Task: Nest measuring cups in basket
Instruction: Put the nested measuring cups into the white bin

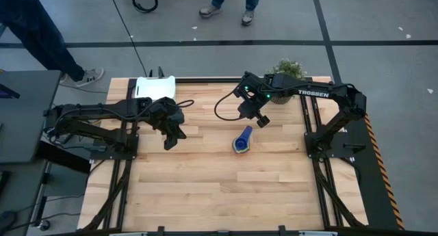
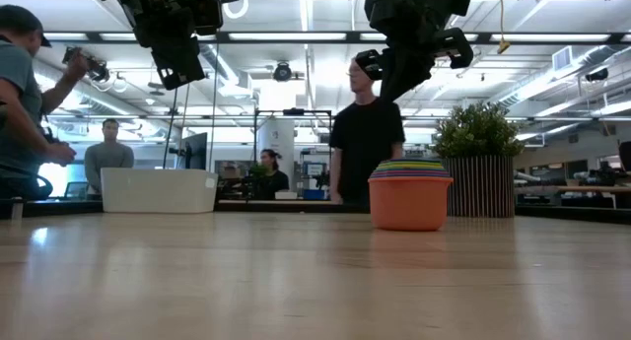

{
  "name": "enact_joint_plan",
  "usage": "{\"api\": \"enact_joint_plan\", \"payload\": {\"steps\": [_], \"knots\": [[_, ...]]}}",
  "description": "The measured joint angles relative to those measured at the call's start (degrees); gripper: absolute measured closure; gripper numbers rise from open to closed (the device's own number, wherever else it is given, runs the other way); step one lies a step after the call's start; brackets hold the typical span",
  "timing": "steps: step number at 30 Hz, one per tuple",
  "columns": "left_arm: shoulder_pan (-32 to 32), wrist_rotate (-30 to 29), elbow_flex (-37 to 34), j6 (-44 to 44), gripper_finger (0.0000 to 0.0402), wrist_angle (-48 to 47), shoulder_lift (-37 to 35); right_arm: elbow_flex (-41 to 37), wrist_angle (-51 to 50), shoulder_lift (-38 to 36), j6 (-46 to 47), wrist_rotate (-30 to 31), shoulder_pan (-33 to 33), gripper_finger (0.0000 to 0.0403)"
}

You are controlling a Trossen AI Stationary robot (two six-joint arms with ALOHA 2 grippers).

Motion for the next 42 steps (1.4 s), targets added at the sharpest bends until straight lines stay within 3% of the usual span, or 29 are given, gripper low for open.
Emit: {"api": "enact_joint_plan", "payload": {"steps": [13,18,22,31,42], "knots": [[0.0,0.0,0.0,0.0,0.0388,0.0,0.0,0.0,0.7,0.0,-0.4,-0.8,0.0,0.0391],[0.0,0.0,0.0,0.0,0.0388,0.0,0.0,-0.5,0.5,0.0,-5.2,-2.4,0.5,0.0375],[0.0,0.0,0.0,0.0,0.0388,0.0,0.0,-1.7,-0.3,0.1,-6.8,-3.7,0.5,0.0335],[0.0,0.0,0.0,0.0,0.0388,0.0,0.0,-5.1,-0.2,0.1,-10.0,-7.1,0.5,0.0205],[0.0,0.0,0.0,0.0,0.0388,0.0,0.0,-8.3,2.3,0.1,-14.1,-6.6,0.5,0.0089]]}}
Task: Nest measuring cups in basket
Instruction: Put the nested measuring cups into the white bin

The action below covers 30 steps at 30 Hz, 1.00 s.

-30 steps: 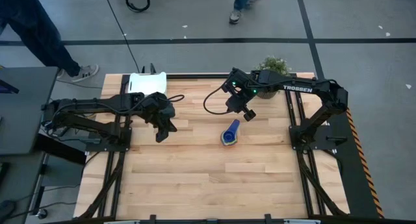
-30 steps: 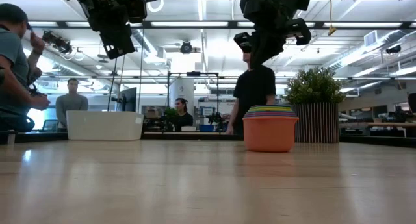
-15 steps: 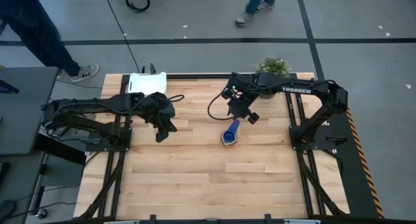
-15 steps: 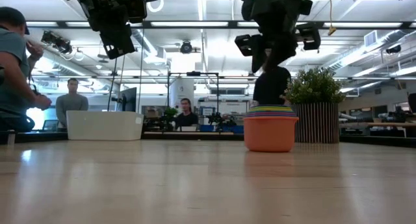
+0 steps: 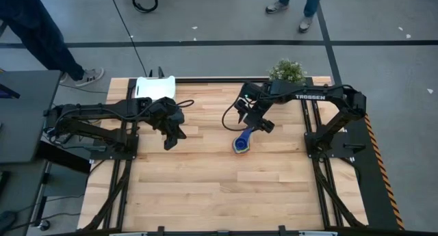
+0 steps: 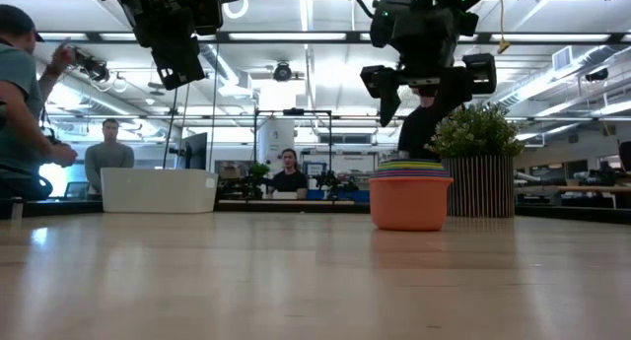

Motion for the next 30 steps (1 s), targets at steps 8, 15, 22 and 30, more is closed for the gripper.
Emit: {"api": "enact_joint_plan", "payload": {"steps": [8,15,22,30], "knots": [[0.0,0.0,0.0,0.0,0.0388,0.0,0.0,-2.8,2.7,0.0,0.1,0.0,-0.2,0.0046],[0.0,0.0,0.0,0.0,0.0388,0.0,0.0,-4.0,3.1,0.0,0.1,-0.1,-0.5,0.0043],[0.0,0.0,0.0,0.0,0.0388,0.0,0.0,-6.1,5.5,2.3,0.2,-1.5,-0.5,0.0043],[0.0,0.0,0.0,0.0,0.0388,0.5,0.0,-6.1,5.8,8.0,0.2,-1.9,-0.4,0.0043]]}}
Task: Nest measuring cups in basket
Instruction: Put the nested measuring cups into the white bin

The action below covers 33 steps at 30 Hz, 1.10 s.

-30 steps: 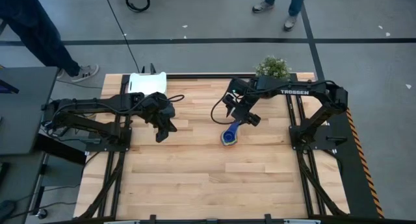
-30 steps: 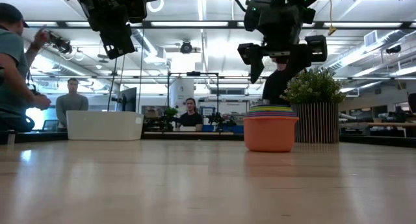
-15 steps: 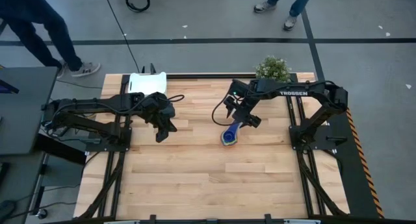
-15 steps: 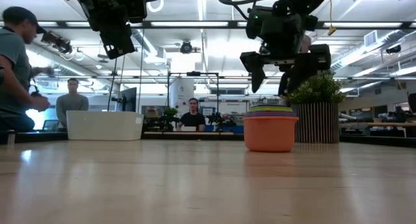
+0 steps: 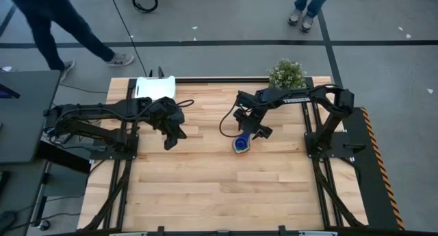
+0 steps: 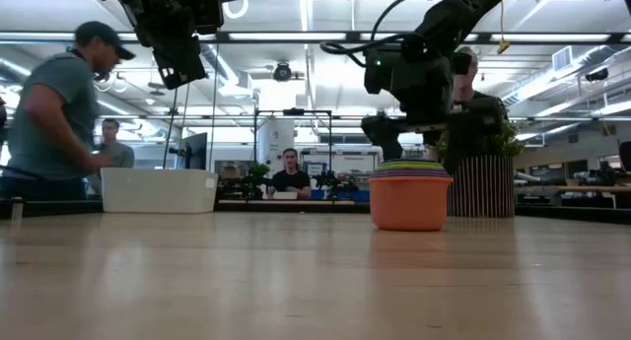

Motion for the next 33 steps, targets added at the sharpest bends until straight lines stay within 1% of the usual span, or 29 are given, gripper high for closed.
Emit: {"api": "enact_joint_plan", "payload": {"steps": [7,15,18,26,28,33], "knots": [[0.0,0.0,0.0,0.0,0.0388,0.9,0.0,0.1,0.9,2.4,0.0,-1.0,0.2,0.0043],[0.0,0.0,0.0,0.0,0.0388,2.6,0.0,0.1,1.7,3.3,1.2,-1.0,1.1,0.0043],[0.0,0.0,0.0,0.0,0.0388,2.6,0.0,0.1,3.6,3.3,3.0,-0.7,1.6,0.0043],[0.0,0.0,0.0,0.0,0.0388,3.9,0.0,0.1,5.1,3.3,1.5,0.4,1.7,0.0045],[0.0,0.0,0.0,0.0,0.0388,4.5,0.0,0.1,5.1,3.3,3.5,-0.3,1.8,0.0045],[0.0,0.0,0.0,0.0,0.0388,5.8,0.0,0.1,5.1,3.3,12.6,-2.8,2.7,0.0045]]}}
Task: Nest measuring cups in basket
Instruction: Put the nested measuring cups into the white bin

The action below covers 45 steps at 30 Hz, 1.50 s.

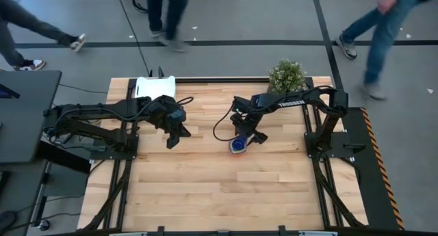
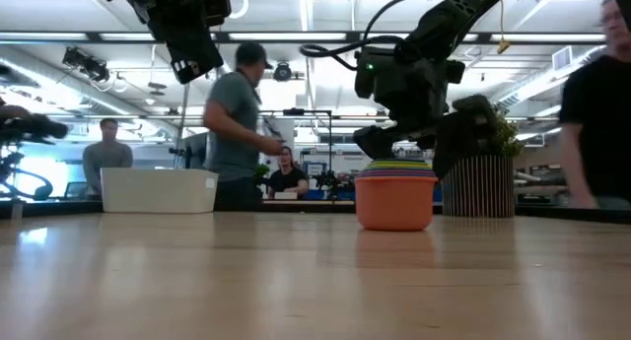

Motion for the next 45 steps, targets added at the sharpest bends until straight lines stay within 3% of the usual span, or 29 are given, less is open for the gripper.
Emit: {"api": "enact_joint_plan", "payload": {"steps": [11,38,45], "knots": [[0.0,0.0,0.0,0.0,0.0388,0.4,0.0,0.0,5.4,0.0,2.3,3.3,0.5,0.0048],[0.0,0.0,0.0,0.0,0.0388,0.5,0.0,0.0,4.9,0.0,1.5,2.8,0.6,0.0049],[0.0,0.0,0.0,0.0,0.0388,0.5,0.0,0.0,7.2,0.0,5.5,2.8,0.7,0.0049]]}}
